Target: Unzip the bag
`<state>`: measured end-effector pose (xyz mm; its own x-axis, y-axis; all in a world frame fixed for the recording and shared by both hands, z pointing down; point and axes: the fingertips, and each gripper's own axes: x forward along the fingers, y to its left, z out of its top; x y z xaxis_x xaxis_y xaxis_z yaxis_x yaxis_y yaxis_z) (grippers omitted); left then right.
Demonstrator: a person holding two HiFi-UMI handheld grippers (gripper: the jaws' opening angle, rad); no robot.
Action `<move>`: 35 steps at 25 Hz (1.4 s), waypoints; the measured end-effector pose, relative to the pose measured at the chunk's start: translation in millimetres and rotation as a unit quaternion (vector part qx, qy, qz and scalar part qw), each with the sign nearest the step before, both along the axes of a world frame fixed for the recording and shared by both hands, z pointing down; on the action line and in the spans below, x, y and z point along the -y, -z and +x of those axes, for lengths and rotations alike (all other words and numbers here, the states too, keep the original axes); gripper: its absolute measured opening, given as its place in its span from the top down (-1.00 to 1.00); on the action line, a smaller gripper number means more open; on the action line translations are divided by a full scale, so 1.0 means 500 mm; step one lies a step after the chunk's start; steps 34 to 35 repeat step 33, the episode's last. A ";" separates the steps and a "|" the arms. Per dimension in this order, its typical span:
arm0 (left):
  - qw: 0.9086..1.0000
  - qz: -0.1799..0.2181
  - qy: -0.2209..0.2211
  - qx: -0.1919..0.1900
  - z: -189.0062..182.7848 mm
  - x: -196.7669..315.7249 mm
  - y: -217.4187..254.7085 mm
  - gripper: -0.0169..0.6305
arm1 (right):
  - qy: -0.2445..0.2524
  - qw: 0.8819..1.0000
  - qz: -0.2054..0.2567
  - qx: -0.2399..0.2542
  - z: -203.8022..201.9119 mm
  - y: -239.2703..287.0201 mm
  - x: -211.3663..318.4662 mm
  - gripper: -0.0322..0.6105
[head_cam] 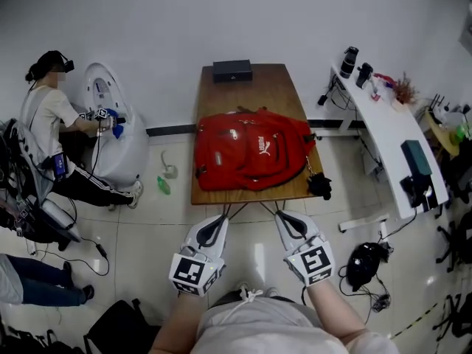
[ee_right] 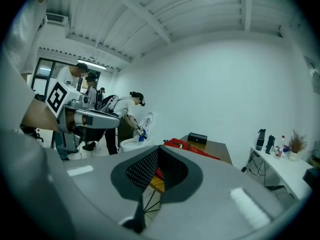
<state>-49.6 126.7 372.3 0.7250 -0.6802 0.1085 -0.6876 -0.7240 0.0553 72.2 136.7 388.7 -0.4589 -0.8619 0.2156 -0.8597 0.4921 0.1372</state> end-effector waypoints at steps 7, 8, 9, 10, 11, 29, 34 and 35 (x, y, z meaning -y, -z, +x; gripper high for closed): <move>1.000 -0.002 -0.001 -0.008 0.025 -0.042 0.009 0.93 | 0.019 1.000 0.012 -0.012 0.017 0.008 -0.035 0.88; 1.000 -0.001 -0.001 -0.008 0.027 -0.045 0.010 0.93 | 0.018 1.000 0.012 -0.013 0.020 0.008 -0.037 0.88; 1.000 0.001 0.000 -0.007 0.028 -0.046 0.011 0.93 | 0.018 1.000 0.013 -0.014 0.022 0.008 -0.038 0.88; 1.000 0.002 0.002 -0.007 0.027 -0.047 0.014 0.93 | 0.020 1.000 0.013 -0.015 0.023 0.008 -0.039 0.88; 1.000 0.004 0.005 -0.007 0.025 -0.047 0.016 0.93 | 0.021 1.000 0.013 -0.016 0.021 0.009 -0.039 0.88; 1.000 0.011 0.002 0.000 0.034 -0.045 0.018 0.93 | 0.029 1.000 -0.002 0.012 0.026 0.010 -0.037 0.88; 1.000 0.012 0.001 0.003 0.031 -0.046 0.018 0.93 | 0.023 1.000 -0.005 0.014 0.027 0.014 -0.036 0.88; 1.000 0.012 0.001 0.003 0.031 -0.046 0.018 0.93 | 0.023 1.000 -0.005 0.014 0.027 0.014 -0.036 0.88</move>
